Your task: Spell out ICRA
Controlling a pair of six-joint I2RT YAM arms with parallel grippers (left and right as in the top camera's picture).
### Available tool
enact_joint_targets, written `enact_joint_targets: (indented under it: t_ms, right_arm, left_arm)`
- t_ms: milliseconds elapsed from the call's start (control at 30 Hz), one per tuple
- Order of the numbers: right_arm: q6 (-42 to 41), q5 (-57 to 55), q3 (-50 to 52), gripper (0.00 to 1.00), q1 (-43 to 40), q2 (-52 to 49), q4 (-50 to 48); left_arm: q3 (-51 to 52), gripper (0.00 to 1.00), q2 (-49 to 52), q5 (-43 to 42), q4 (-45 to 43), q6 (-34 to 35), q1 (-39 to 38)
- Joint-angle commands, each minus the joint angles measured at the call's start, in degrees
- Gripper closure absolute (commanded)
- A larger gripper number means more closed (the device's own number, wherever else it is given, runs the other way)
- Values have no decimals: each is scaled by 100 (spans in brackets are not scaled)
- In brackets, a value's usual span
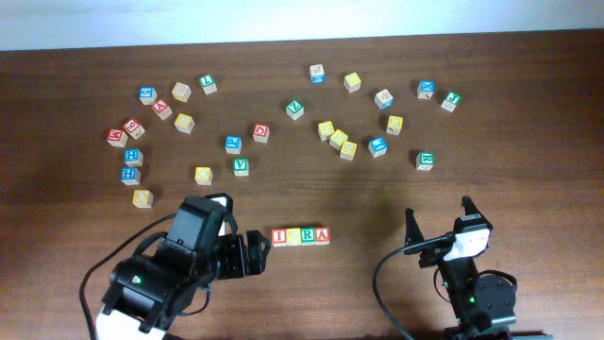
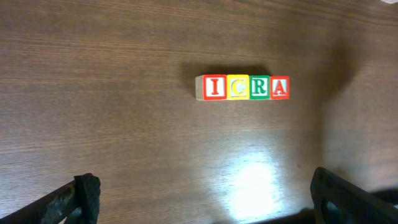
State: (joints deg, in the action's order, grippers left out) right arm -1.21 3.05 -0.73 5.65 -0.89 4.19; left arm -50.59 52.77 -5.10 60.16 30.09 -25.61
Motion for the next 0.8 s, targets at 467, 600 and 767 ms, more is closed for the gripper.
enact_joint_targets:
  t_ms: [467, 600, 767]
  right_arm:
    - [37, -26, 42, 2, -48, 68, 11]
    - [37, -26, 42, 2, -48, 68, 11]
    - [37, -26, 42, 2, -48, 68, 11]
  left_arm:
    - [31, 1, -223, 389, -332, -415, 289]
    - [31, 1, -660, 37, -734, -1438, 702]
    - [31, 1, -1703, 17, -492, -1801, 1296]
